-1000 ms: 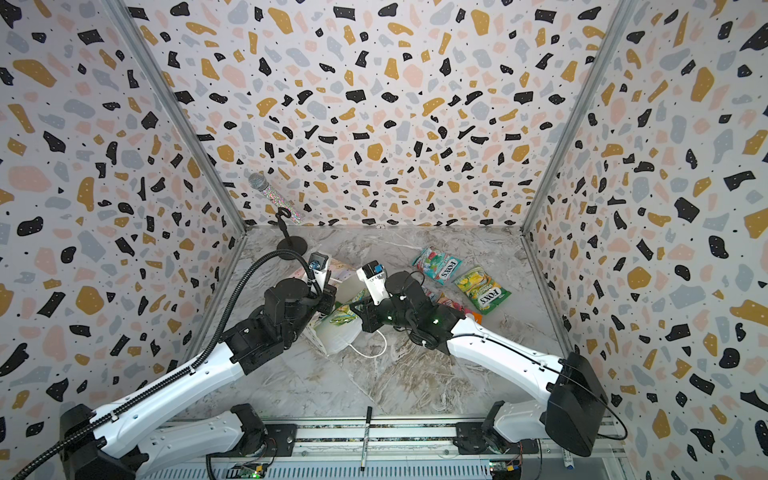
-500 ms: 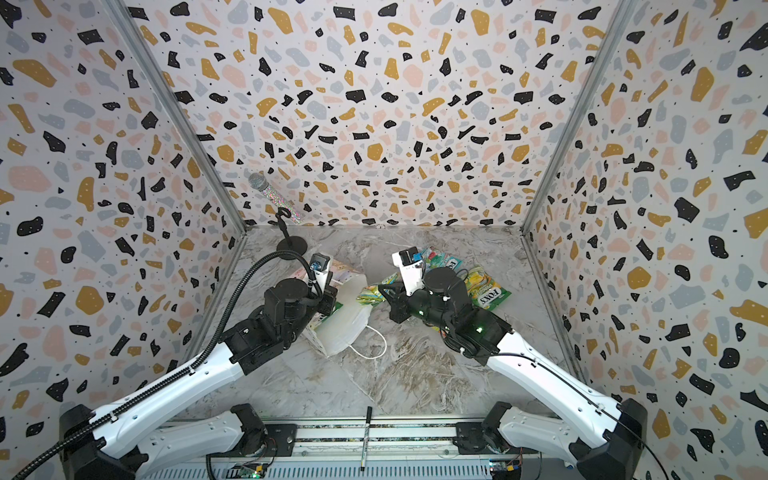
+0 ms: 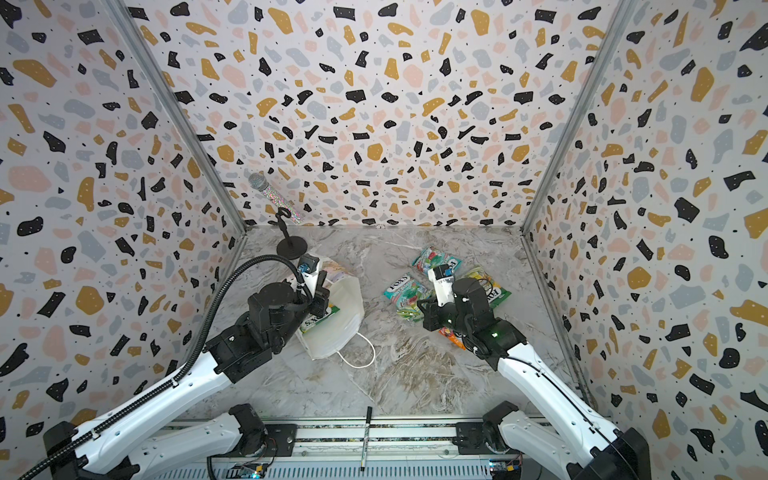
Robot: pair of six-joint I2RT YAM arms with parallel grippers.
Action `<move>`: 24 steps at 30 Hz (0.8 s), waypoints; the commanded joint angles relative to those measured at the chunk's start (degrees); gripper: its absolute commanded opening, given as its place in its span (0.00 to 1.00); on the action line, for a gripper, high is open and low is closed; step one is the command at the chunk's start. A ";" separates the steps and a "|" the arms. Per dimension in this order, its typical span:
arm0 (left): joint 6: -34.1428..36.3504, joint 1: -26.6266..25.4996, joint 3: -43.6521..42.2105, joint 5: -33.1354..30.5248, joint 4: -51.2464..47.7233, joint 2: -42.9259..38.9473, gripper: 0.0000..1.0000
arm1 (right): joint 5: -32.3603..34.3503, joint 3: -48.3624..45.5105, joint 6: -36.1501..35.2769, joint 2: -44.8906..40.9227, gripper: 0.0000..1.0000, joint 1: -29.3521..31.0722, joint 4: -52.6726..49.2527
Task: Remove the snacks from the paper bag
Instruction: 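Lower the green packet onto the table near the bag and open the right gripper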
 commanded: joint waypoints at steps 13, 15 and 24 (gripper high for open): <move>0.63 0.27 -0.78 -2.01 3.38 -1.12 0.00 | -26.18 -5.36 -1.09 9.44 0.00 0.14 18.81; 0.63 0.24 -0.78 -2.03 3.37 -1.02 0.00 | -28.02 -5.98 -0.52 11.48 0.00 0.21 22.22; 0.72 0.20 -0.79 -2.49 3.37 -0.80 0.00 | -32.84 -4.27 1.42 22.52 0.00 1.15 35.29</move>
